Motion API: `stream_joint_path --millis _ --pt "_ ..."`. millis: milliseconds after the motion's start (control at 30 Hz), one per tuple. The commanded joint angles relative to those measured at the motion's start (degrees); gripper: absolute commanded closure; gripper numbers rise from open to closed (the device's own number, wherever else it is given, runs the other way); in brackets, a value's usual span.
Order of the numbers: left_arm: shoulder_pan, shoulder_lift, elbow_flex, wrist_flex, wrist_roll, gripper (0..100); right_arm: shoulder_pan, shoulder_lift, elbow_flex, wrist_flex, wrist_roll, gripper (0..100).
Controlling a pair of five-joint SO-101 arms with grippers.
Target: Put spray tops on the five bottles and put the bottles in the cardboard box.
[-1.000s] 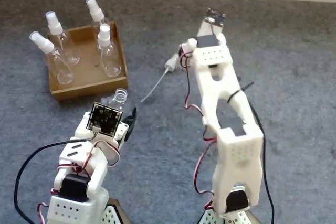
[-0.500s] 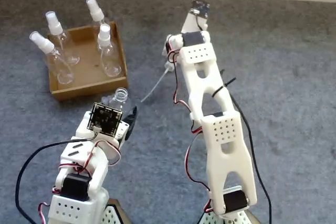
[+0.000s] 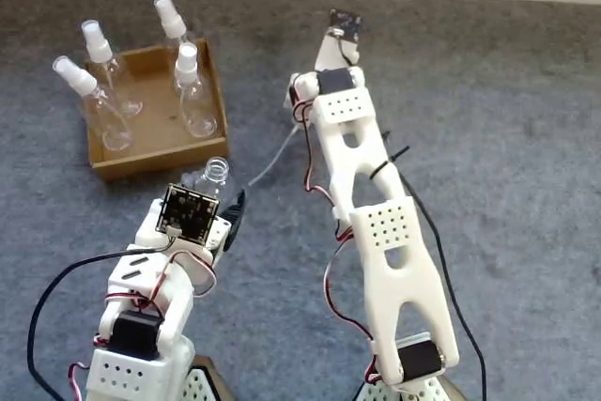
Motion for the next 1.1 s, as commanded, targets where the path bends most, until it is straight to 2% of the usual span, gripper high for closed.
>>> stream_joint_path --millis 0,300,567,833,1067 --pt "-0.7 -0.8 -0.3 -1.3 0.3 90 -0.6 -0.9 -4.4 3.5 0.5 70.3" --pt "-0.6 -0.8 0.1 -1.6 0.2 90 -2.2 -0.5 -4.3 8.6 0.9 70.3" --pt "-0.6 -0.8 0.1 -1.6 0.2 90 -2.1 -0.6 -9.0 17.8 1.2 70.3" --pt "-0.6 -0.8 0.1 -1.6 0.2 90 -2.1 -0.5 -19.9 26.6 18.8 70.3" --pt "-0.6 -0.8 0.2 -1.6 0.2 90 -2.2 -0.3 -20.3 23.0 20.8 70.3"
